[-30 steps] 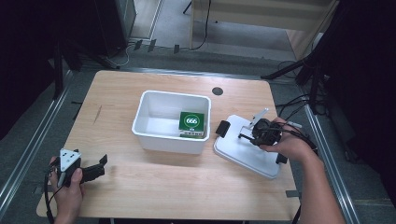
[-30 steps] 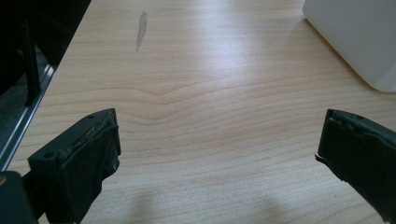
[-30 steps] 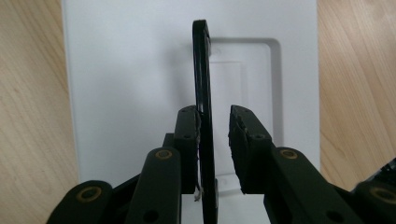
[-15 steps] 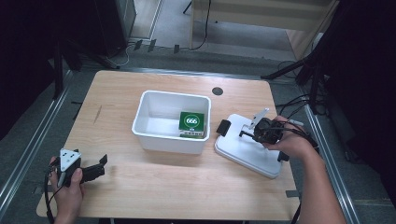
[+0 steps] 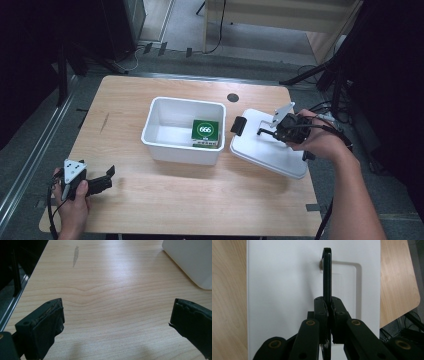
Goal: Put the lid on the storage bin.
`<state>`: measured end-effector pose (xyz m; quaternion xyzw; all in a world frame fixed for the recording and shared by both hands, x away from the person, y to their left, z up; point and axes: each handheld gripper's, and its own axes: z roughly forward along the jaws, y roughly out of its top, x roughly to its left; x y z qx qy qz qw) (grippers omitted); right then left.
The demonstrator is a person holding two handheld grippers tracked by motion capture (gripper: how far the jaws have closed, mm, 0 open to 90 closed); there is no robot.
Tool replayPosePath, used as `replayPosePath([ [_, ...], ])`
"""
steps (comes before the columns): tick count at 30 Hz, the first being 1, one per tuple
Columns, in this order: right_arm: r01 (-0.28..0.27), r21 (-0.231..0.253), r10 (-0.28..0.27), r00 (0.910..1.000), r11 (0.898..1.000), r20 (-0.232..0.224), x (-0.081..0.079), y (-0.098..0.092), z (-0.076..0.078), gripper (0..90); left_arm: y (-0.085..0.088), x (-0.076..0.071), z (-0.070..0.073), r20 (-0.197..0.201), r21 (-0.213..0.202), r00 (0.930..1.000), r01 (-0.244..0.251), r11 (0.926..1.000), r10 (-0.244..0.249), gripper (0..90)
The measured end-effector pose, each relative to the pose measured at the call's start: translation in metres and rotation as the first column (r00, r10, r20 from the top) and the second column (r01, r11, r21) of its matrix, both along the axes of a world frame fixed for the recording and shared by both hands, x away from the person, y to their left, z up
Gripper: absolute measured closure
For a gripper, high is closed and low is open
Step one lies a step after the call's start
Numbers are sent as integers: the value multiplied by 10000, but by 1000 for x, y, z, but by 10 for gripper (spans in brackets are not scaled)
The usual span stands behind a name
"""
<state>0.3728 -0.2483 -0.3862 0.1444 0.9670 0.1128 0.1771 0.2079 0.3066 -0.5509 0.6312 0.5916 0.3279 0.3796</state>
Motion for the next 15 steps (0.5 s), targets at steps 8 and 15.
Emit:
replayPosePath([
  [8,-230,-109,232,9996,9997,162,-1,8,28,855,0,0,0,-9,-38,10000,-2,10000,2,0],
  [15,-400,37,399,9985,9992,388,-1,14,50,855,1,0,0,-24,-50,10000,18,10000,-18,0],
])
